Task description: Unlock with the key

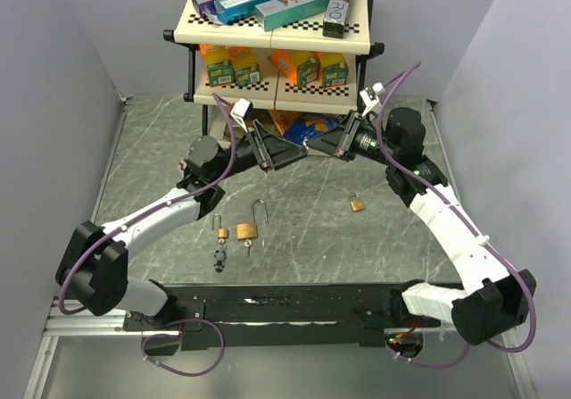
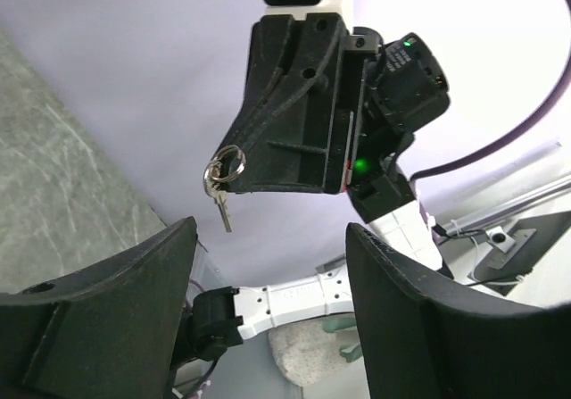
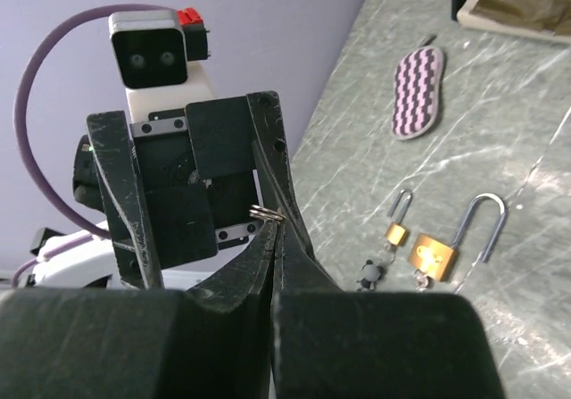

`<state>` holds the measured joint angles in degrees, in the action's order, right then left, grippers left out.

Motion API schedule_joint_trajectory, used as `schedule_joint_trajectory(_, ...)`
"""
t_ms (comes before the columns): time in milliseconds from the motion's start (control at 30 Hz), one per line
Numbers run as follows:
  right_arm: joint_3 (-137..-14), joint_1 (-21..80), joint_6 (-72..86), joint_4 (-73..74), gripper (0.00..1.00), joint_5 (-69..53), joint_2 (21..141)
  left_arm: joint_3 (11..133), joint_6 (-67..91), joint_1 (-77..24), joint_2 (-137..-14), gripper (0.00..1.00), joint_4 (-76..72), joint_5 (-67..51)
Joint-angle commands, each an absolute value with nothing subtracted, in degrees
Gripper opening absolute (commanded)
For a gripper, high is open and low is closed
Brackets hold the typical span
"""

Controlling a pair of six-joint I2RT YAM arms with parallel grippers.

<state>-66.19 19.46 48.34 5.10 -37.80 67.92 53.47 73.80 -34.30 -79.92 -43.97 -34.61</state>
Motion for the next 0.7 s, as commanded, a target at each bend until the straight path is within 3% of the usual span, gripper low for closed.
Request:
schedule_joint_trajectory(0,-64.95,19.25,51.68,-1.76,0.00,-39.38,65.22,53.88,76.38,-35.15,-79.45,0.71,-50.89,-34.54)
schedule_joint_trajectory(467,-62.66,19.25,52.91,-2.99,0.00,-38.58,63.02,54.49,75.85,-37.53,-80.42,0.56,-48.34,-31.90)
schedule_joint_trajectory(667,-62.67,19.34,52.91,-3.08,0.00,-38.76,63.19,55.46,75.59,-37.97,-81.30,0.40,-47.90,-32.08)
